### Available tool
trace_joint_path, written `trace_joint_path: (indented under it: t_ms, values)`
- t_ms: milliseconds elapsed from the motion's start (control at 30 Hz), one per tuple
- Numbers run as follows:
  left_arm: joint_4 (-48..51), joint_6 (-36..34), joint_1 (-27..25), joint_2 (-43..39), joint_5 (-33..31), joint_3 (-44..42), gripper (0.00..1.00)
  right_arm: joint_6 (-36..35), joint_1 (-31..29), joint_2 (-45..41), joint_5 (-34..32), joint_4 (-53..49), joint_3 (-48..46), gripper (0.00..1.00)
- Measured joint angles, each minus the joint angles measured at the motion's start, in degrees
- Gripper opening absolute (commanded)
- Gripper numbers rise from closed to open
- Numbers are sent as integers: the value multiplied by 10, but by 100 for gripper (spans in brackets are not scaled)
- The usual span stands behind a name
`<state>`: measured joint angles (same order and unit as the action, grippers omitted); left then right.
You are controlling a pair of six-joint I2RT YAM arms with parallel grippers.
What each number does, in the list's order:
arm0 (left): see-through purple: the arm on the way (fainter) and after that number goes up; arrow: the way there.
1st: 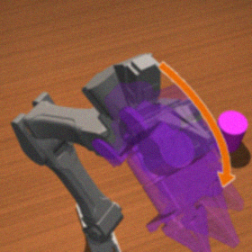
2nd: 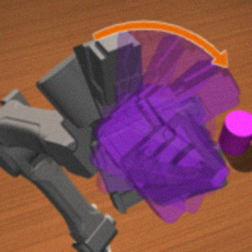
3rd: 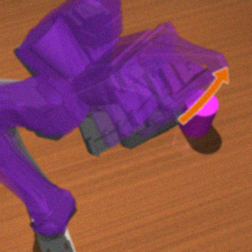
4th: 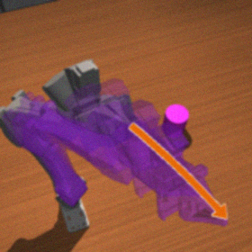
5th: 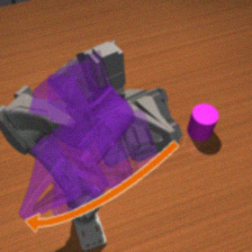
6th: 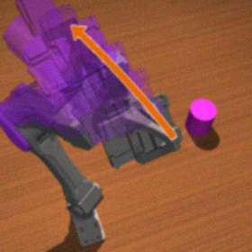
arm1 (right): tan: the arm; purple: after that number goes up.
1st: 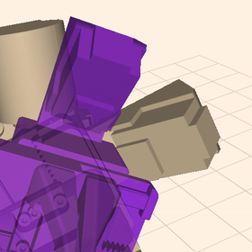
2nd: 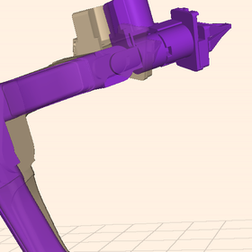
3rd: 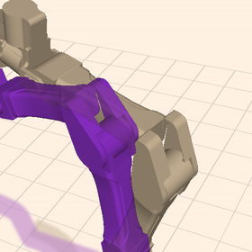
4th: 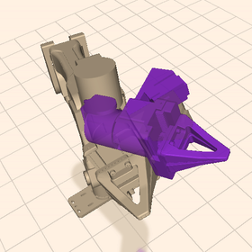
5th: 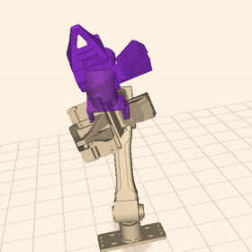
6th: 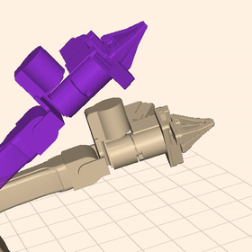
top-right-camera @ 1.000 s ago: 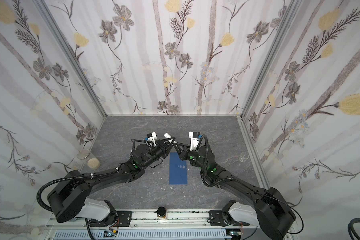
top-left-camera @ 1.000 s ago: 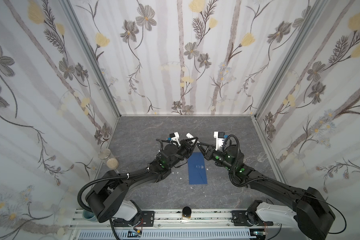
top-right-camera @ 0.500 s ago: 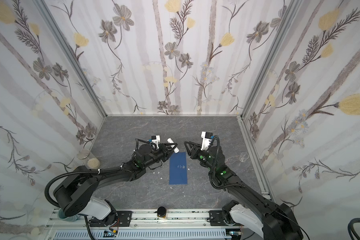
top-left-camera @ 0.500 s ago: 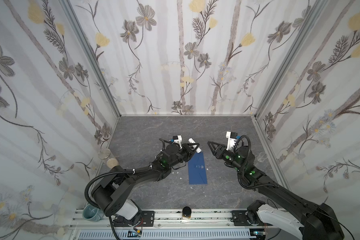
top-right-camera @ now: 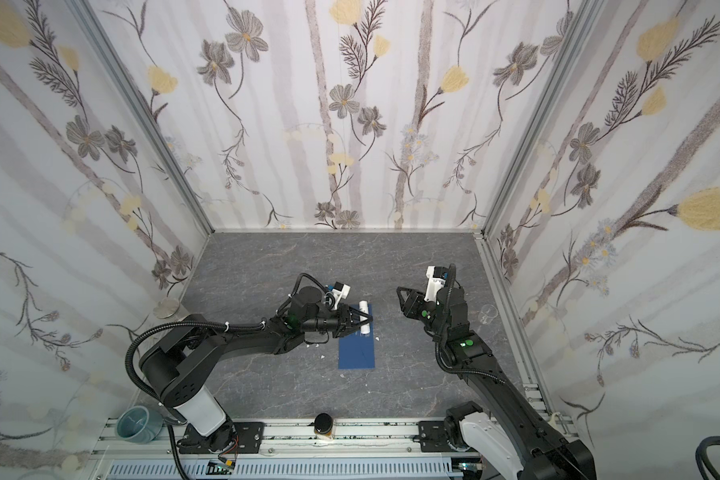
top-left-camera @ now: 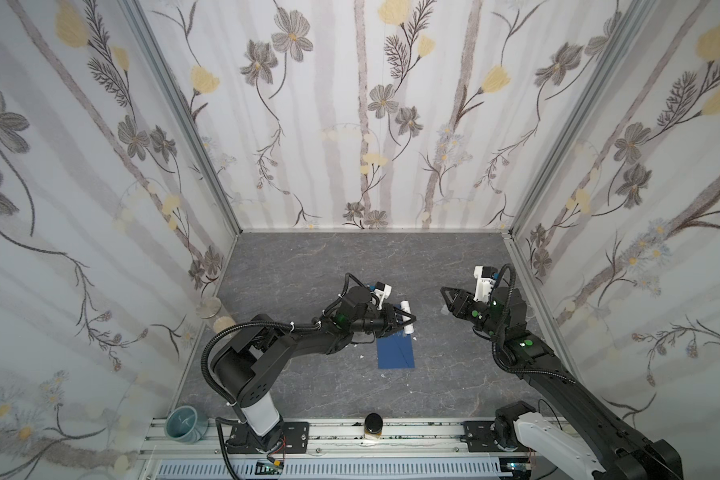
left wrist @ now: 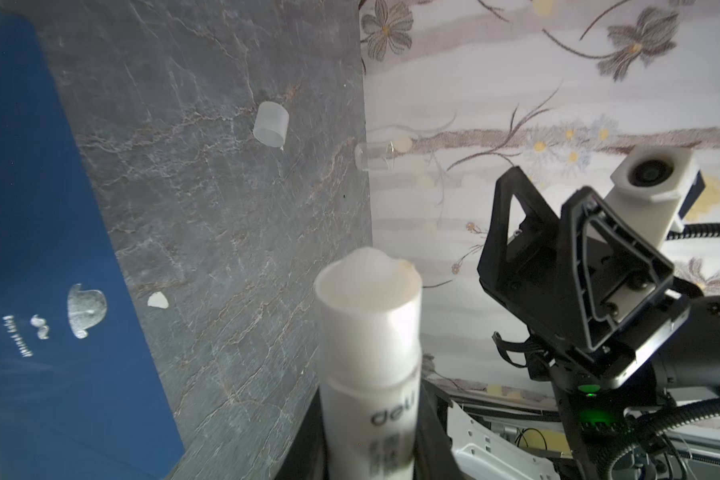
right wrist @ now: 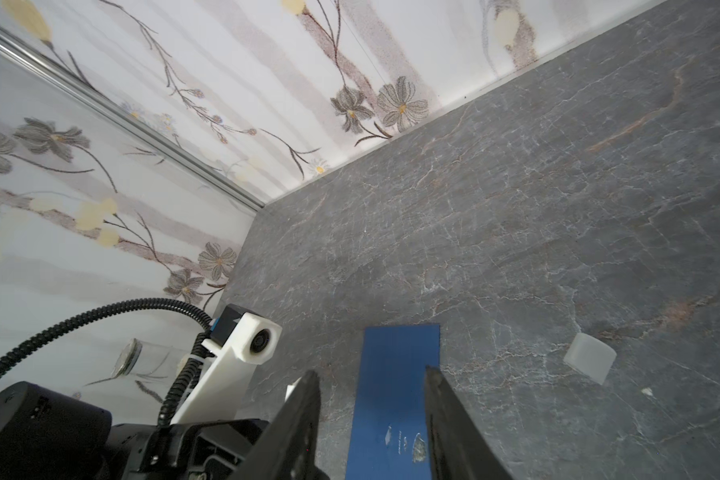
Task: Place the letter into the envelope and seal it
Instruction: 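Open the right gripper and pull it away while left lowers the stick over the envelope, then move the right gripper over the small clear cap while left holds the stick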
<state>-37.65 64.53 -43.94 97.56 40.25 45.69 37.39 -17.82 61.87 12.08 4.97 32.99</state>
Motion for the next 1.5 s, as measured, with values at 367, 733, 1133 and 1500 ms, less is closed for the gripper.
trace_joint_path:
  t_ms: [367,733,1133,1500]
  values:
    - [292,-259,-17,29,21,80,0,-11,66,77,11,-56,23,53]
    - [336,-331,-18,73,68,127,0,-49,94,226,-3,-153,124,63]
    - [336,-359,1,125,120,187,0,-55,96,333,-5,-213,197,67]
    - [335,-367,12,150,148,197,0,-49,96,390,-12,-266,233,64]
